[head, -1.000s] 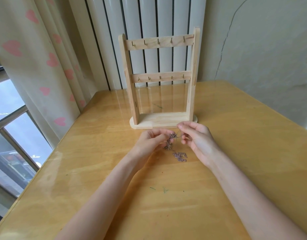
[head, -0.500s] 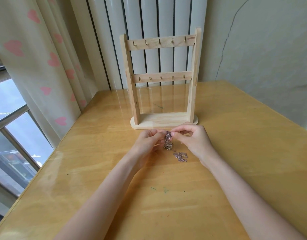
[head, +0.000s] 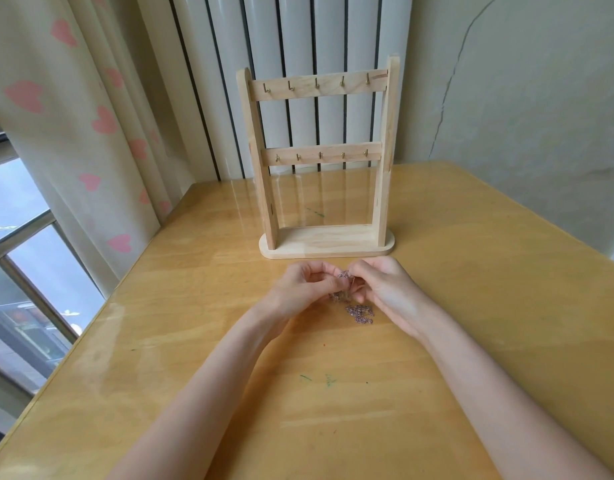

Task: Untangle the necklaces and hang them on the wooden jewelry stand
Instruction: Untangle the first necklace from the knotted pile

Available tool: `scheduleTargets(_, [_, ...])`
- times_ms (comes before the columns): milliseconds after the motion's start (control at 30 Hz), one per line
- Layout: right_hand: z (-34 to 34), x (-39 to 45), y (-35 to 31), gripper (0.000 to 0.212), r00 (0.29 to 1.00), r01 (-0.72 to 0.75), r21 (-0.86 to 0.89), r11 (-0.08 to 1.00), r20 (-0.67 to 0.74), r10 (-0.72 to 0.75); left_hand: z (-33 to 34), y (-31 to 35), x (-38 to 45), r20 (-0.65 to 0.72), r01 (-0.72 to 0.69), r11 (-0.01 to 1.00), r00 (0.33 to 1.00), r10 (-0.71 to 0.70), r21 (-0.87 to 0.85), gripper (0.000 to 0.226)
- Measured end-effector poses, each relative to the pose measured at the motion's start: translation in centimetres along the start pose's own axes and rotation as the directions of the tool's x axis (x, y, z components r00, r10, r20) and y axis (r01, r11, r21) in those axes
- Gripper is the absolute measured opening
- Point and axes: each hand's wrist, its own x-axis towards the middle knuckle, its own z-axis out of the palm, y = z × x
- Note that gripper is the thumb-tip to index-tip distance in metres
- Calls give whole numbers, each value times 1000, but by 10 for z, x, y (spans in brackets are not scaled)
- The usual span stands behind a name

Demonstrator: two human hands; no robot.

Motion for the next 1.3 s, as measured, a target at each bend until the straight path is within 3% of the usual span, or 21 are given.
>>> scheduleTargets(67, [1, 1, 0, 16, 1000, 24, -65, 998, 6, -24, -1, -1, 0, 12, 15, 1000, 1000, -15, -20, 10])
scheduleTargets(167, [2, -1, -2, 17, 998, 9, 9, 1000, 66, -9, 0, 0, 1, 31, 66, 985, 998, -61, -161, 5])
scheduleTargets(300, [0, -2, -3, 25, 982, -22, 87, 996, 188, 5, -2, 3, 4, 14, 160, 897, 985, -170, -413, 16])
scheduleTargets(367, [-2, -3, -4, 24, 984, -14, 75, 997, 178, 1, -4, 2, 4, 15, 155, 860, 986, -169, -487, 16])
scheduleTargets(467, [-6, -2, -6, 22, 999, 4, 150, 989, 50, -12, -4, 0, 2, 42, 95, 902, 995, -86, -421, 13])
scheduleTargets(567, [-7, -1, -7, 23, 999, -32, 243, 970, -35, 41, 1, -1, 1, 105, 49, 974, 994, -26, -223, 9])
scheduleTargets(633, [-7, -2, -6, 21, 994, -72, 216, 974, -60, 86, 5, -3, 1, 106, 9, 999, 994, -4, -45, 6])
scheduleTargets(700, [-6, -2, -5, 19, 991, -90, 191, 977, -77, 107, 5, -4, 1, 73, -8, 1000, 997, 7, 4, 6])
scheduleTargets(867, [-10, -3, -8, 10, 999, -48, 297, 954, -8, 53, -2, -5, 4, 26, 98, 921, 995, -95, -376, 12])
scheduleTargets(933, [-9, -4, -8, 4, 997, -46, 232, 972, 72, 30, -2, -3, 6, 27, 113, 848, 993, -116, -518, 11])
scheduleTargets(1000, [-6, -4, -6, 7, 996, -41, 57, 998, 83, 37, -1, -1, 6, 3, 107, 790, 991, -132, -604, 12])
scheduleTargets(1100, [-6, -4, -3, 2, 999, -48, -140, 989, -16, 47, -2, -1, 6, -36, 101, 821, 989, -146, -562, 13])
scheduleTargets(1300, [-8, -3, -5, 5, 979, 38, -52, 998, -199, -48, -4, -5, 6, -23, 115, 894, 990, -138, -433, 10])
